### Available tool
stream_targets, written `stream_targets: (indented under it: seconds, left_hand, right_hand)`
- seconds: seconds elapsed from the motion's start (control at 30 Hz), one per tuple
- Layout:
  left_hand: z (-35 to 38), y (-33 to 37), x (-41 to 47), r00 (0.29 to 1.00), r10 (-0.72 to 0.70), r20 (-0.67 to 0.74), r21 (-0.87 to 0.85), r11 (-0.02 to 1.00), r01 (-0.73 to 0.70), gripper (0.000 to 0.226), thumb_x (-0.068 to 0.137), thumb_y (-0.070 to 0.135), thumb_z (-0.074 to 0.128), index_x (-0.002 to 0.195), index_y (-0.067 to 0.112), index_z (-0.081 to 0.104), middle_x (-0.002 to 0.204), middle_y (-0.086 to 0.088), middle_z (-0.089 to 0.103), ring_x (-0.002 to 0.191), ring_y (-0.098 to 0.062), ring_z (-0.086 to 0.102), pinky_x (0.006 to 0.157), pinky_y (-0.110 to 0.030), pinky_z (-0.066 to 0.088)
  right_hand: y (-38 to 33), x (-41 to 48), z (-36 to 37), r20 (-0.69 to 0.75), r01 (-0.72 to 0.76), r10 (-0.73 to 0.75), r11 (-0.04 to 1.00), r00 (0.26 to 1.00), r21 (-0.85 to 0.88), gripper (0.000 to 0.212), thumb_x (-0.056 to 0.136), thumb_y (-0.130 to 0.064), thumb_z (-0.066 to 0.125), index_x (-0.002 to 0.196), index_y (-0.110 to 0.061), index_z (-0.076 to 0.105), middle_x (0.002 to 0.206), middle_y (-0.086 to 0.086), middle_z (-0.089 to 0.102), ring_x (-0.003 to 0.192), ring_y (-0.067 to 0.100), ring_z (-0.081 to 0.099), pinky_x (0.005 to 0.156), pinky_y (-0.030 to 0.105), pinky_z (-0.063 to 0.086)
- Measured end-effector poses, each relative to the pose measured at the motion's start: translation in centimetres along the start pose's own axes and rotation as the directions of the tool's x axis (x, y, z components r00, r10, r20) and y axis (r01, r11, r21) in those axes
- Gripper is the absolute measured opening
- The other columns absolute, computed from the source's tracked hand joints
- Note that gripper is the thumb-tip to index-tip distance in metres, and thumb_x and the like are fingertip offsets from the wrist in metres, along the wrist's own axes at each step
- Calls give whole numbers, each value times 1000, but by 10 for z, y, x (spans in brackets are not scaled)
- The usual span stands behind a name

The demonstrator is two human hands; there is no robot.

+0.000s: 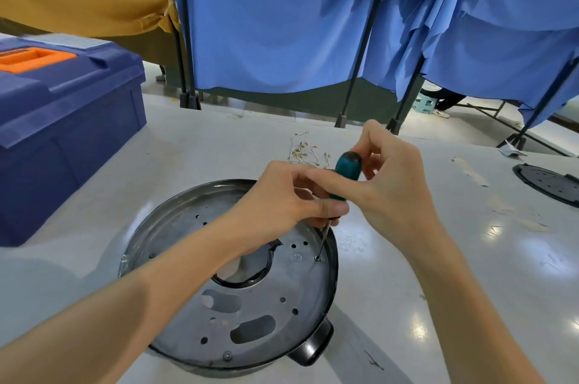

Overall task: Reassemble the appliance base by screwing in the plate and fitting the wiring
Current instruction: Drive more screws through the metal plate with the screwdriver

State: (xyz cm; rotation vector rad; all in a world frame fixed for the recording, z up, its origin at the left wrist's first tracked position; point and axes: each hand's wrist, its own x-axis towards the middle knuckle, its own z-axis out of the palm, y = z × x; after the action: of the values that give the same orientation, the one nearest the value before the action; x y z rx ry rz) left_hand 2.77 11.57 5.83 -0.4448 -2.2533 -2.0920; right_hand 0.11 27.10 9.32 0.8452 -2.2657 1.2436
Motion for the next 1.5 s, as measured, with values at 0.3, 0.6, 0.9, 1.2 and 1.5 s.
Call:
stream_targets:
  seconds: [0.3,0.6,0.9,1.2,1.5]
  left_hand:
    - [-3,1,0,996,-28,85,52,998,23,20,88,-2,64,103,9,70,92,-6,75,83,-23,74,73,-24,57]
    - [-2,1,2,992,-32,120,23,999,29,24,84,-8,65,90,14,73,86,-5,76,83,-27,74,76,-28,58]
    - [2,-2,1,998,-44,37,-24,999,45,20,77,0,77,95,6,72,88,-17,73,82,-27,74,75,-28,59]
    - [-2,0,1,980,-86,177,-37,995,94,18,85,-6,66,100,3,71,98,-11,75,92,-29,73,85,-32,57]
    - [-1,-3,4,979,-83,186,-110,988,105,29,89,-12,55,94,9,74,94,-15,75,89,-33,73,81,-34,59]
  right_hand:
    - [-3,7,-23,210,1,-3,1000,978,11,27,84,-29,73,111,-25,74,89,-14,73,80,15,67,70,25,55]
    - [-8,1,-8,98,26,-11,987,995,-159,39,75,-56,68,92,-22,76,71,-11,68,65,11,60,59,18,47]
    - [-4,3,6,-31,-41,34,965,999,-257,43,77,-46,75,66,-7,61,54,1,51,53,19,43,55,35,45]
    - [-7,2,-10,117,25,-24,1000,993,-9,8,81,-20,77,85,-13,75,72,-7,67,52,15,61,56,31,56]
    - [-9,4,-9,127,-28,42,994,991,-106,38,73,-55,70,82,-18,71,72,-5,65,52,17,61,55,35,55]
